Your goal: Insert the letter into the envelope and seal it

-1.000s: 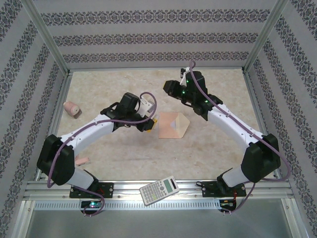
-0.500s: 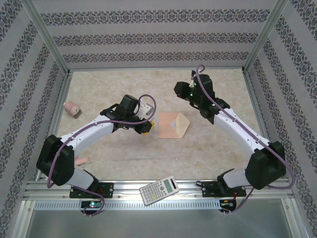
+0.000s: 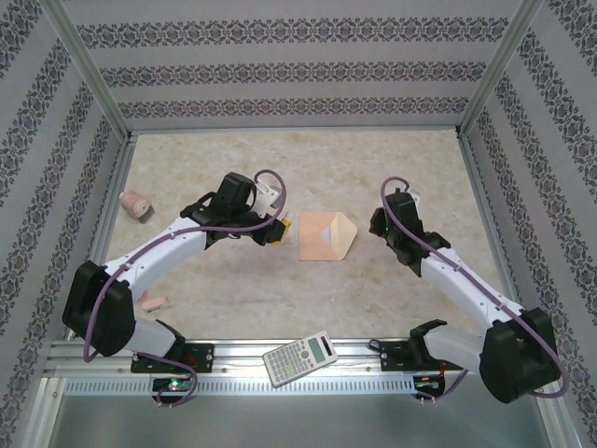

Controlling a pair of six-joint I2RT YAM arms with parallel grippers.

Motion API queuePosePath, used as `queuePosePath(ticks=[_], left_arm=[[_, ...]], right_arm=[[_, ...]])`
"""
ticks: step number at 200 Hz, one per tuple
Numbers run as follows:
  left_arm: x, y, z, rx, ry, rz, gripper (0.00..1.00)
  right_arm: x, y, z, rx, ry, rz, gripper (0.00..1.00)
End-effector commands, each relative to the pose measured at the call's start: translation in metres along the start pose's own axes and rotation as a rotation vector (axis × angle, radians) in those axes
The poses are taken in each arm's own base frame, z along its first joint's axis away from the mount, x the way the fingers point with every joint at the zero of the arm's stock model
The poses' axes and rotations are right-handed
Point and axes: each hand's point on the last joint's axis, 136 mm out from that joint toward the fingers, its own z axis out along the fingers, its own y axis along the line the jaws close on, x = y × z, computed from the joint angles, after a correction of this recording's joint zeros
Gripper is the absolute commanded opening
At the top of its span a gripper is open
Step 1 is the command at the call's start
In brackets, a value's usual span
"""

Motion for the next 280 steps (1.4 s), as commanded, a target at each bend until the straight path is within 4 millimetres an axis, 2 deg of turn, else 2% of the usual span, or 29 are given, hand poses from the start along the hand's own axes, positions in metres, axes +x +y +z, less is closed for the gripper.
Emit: queuePosePath(ticks=[1, 61, 107, 137, 140, 147, 194, 280], left_arm=[[-0.027, -0.009, -0.014, 0.041, -0.097, 0.006, 0.00], [-0.035, -0.012, -0.017, 0.084, -0.132, -0.011, 0.00], [-0.034, -0.010, -0.016, 0.095, -0.136, -0.018, 0.00], [-0.033, -0.007, -0.015, 0.101, -0.137, -0.026, 0.00], [-0.032, -0.008, -0.015, 0.103, -0.137, -0.025, 0.00], [-0.032, -0.008, -0.015, 0.104, -0.137, -0.026, 0.00], [-0.030, -0.004, -0.013, 0.109, -0.141, -0.035, 0.00], [-0.028, 0.000, -0.015, 0.121, -0.157, -0.057, 0.00]], right_arm=[[0.006, -0.033, -0.003, 0.118, -0.057, 0.037, 0.01], [0.048, -0.065, -0.003, 0.219, -0.075, 0.034, 0.04], [0.068, -0.074, 0.007, 0.234, -0.072, 0.042, 0.08], [0.070, -0.071, 0.008, 0.227, -0.085, 0.048, 0.14], [0.078, -0.079, 0.010, 0.243, -0.071, 0.040, 0.14], [0.081, -0.081, 0.010, 0.246, -0.069, 0.047, 0.14], [0.087, -0.079, 0.014, 0.233, -0.071, 0.024, 0.15], [0.089, -0.076, 0.014, 0.230, -0.068, 0.021, 0.23]])
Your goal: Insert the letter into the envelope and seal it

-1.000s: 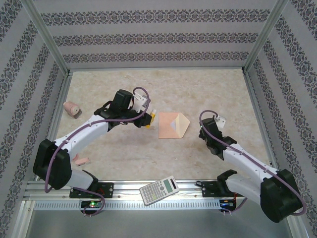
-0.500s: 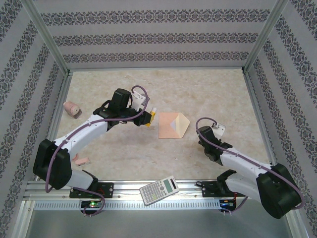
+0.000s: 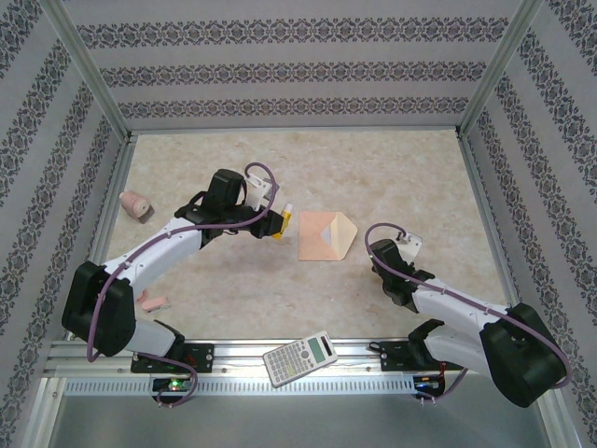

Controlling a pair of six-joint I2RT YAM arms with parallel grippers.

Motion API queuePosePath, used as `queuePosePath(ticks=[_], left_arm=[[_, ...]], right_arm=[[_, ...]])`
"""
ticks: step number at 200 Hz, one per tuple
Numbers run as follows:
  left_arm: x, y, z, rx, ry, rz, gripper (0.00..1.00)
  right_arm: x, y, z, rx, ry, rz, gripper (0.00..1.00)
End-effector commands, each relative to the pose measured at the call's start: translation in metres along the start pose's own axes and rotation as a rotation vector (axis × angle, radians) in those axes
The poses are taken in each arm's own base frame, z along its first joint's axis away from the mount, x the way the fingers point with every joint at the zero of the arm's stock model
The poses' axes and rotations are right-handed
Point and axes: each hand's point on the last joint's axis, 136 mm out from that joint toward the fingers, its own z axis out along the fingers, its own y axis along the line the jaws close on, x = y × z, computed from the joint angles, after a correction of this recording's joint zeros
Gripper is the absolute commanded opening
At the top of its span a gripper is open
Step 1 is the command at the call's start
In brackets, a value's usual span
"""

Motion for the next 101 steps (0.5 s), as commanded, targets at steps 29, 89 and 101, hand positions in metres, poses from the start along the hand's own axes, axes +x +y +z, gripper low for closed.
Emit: queuePosePath(ticks=[29, 89, 101], left_arm=[[-0.012, -0.003, -0.011, 0.020, -0.065, 0.017, 0.00], [-0.012, 0.003, -0.011, 0.027, -0.070, 0.007, 0.00], [-0.013, 0.003, -0.012, 0.030, -0.076, 0.008, 0.00]], right_arm=[[0.004, 0.004, -0.003, 0.000, -0.022, 0.017, 0.23], [0.004, 0.016, -0.012, 0.002, -0.070, 0.001, 0.23], [0.007, 0.016, -0.012, 0.013, -0.062, 0.000, 0.23]])
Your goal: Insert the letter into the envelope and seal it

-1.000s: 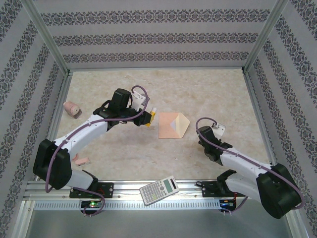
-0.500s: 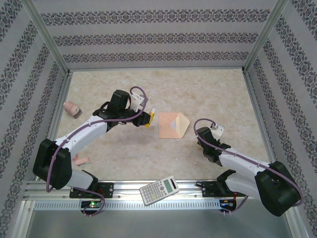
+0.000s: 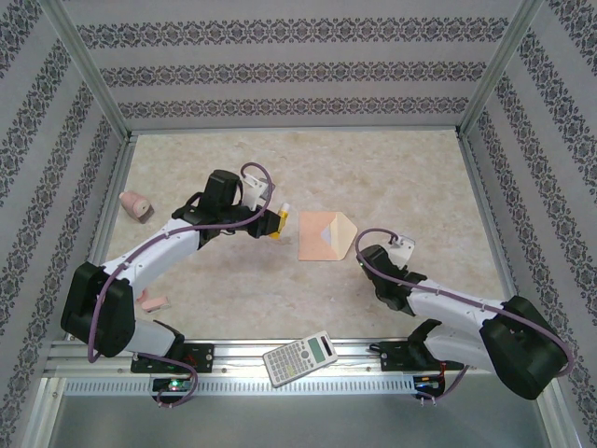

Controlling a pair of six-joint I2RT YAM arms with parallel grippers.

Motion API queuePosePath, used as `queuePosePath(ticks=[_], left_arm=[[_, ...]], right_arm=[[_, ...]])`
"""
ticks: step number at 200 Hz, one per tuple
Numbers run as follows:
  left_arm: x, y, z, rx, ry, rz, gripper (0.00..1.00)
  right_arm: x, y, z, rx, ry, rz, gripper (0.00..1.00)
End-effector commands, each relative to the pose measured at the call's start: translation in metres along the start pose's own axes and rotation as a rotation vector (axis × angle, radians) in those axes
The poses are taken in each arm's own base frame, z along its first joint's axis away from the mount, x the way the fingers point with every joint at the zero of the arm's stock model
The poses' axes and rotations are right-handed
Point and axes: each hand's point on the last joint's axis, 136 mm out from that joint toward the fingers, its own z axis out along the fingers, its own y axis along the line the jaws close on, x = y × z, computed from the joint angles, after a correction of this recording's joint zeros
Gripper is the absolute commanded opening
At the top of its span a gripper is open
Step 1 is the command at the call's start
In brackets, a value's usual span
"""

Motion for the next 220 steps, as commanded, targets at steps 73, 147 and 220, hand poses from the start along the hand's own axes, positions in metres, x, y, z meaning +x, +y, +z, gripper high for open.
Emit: queuePosePath(ticks=[73, 147, 220], left_arm=[[-0.017, -0.002, -0.013, 0.034, -0.078, 0.011, 0.00], [-0.015, 0.000, -0.012, 0.045, -0.078, 0.002, 0.00], [-0.014, -0.001, -0.015, 0.041, -0.087, 0.000, 0.00]], right_arm=[[-0.002, 0.022, 0.004, 0.041, -0.038, 0.052, 0.23], [0.007, 0.012, 0.010, 0.078, -0.027, 0.095, 0.28], [0.012, 0.015, 0.013, 0.082, -0.006, 0.114, 0.31]])
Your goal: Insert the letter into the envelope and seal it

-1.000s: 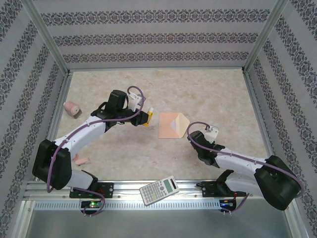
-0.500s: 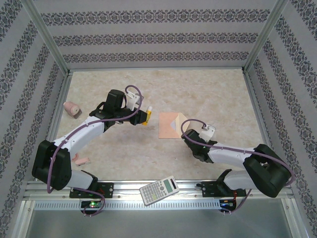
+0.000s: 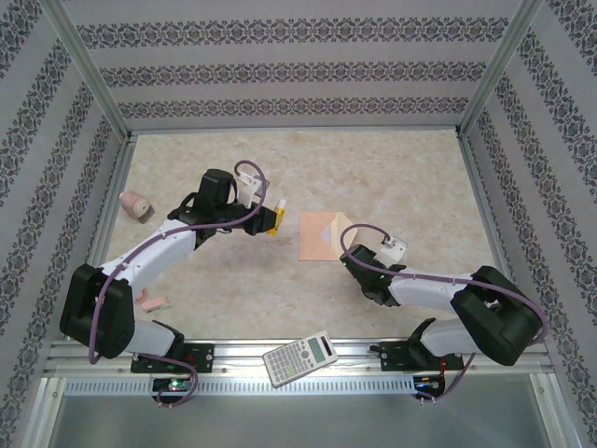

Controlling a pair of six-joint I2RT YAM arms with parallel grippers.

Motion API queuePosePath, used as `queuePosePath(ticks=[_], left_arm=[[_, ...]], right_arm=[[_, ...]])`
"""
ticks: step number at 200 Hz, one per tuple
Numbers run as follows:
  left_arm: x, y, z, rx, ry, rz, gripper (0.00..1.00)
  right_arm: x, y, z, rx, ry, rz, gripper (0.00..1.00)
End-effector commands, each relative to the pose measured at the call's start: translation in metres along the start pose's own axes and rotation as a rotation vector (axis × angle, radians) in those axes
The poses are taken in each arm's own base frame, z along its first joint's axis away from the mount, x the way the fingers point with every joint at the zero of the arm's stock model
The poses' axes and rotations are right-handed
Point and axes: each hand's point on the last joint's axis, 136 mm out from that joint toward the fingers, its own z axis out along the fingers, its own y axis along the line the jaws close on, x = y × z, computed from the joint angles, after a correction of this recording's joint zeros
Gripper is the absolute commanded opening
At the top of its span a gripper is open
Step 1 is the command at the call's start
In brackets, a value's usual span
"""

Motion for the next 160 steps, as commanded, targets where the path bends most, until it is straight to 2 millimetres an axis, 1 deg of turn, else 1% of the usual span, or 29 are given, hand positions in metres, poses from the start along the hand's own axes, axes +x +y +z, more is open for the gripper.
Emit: queuePosePath(ticks=[1, 107, 139, 160], left_arm=[[-0.0093, -0.0064, -0.0080, 0.026, -0.047, 0.019, 0.00], [-0.0098, -0.0074, -0.0096, 0.026, -0.051, 0.020, 0.00], [-0.0100, -0.0068, -0.0100, 0.026, -0.052, 0.018, 0.00], [-0.0103, -0.0071, -0.0104, 0.025, -0.054, 0.020, 0.00]], right_arm=[[-0.0024, 0.0041, -0.0010, -0.001, -0.016, 0.019, 0.31], [-0.0004, 0.0069, -0.0003, -0.004, -0.002, 0.020, 0.39], [-0.0009, 0.0082, -0.0014, -0.009, 0.001, 0.022, 0.49], [-0.0019, 0.0069, -0.0029, -0.006, 0.001, 0.029, 0.58]])
